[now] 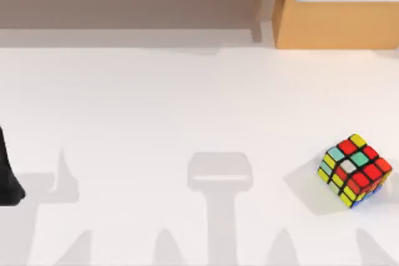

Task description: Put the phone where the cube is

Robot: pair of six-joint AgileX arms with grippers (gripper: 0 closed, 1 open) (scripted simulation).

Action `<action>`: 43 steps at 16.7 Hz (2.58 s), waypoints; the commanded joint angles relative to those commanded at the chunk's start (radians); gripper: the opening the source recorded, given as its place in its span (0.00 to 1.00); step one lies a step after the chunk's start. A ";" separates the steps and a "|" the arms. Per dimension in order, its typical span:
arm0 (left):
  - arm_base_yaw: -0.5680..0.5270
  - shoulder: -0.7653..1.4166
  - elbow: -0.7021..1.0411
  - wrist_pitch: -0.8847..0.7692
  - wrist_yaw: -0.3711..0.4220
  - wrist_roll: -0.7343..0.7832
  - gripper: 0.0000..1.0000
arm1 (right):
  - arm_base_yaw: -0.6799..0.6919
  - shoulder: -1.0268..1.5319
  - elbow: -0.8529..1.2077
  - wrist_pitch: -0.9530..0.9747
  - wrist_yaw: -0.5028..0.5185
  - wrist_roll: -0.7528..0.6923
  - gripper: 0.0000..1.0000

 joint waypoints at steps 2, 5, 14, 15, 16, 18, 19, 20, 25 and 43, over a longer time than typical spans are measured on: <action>0.000 0.000 0.000 0.000 0.000 0.000 1.00 | 0.000 0.000 0.000 0.000 0.000 0.000 1.00; 0.015 0.062 0.054 -0.036 0.001 0.039 1.00 | 0.000 0.000 0.000 0.000 0.000 0.000 1.00; 0.153 0.802 0.539 -0.369 0.012 0.387 1.00 | 0.000 0.000 0.000 0.000 0.000 0.000 1.00; 0.173 0.913 0.604 -0.416 0.013 0.433 1.00 | 0.000 0.000 0.000 0.000 0.000 0.000 1.00; 0.194 1.019 0.668 -0.464 0.014 0.479 1.00 | 0.000 0.000 0.000 0.000 0.000 0.000 1.00; 0.235 1.215 0.793 -0.558 0.016 0.571 1.00 | 0.000 0.000 0.000 0.000 0.000 0.000 1.00; 0.255 1.307 0.854 -0.603 0.017 0.615 1.00 | 0.000 0.000 0.000 0.000 0.000 0.000 1.00; 0.274 1.396 0.913 -0.646 0.017 0.658 1.00 | 0.000 0.000 0.000 0.000 0.000 0.000 1.00; 0.353 1.772 1.166 -0.815 0.014 0.837 1.00 | 0.000 0.000 0.000 0.000 0.000 0.000 1.00; 0.393 2.032 1.240 -0.758 0.010 0.933 1.00 | 0.000 0.000 0.000 0.000 0.000 0.000 1.00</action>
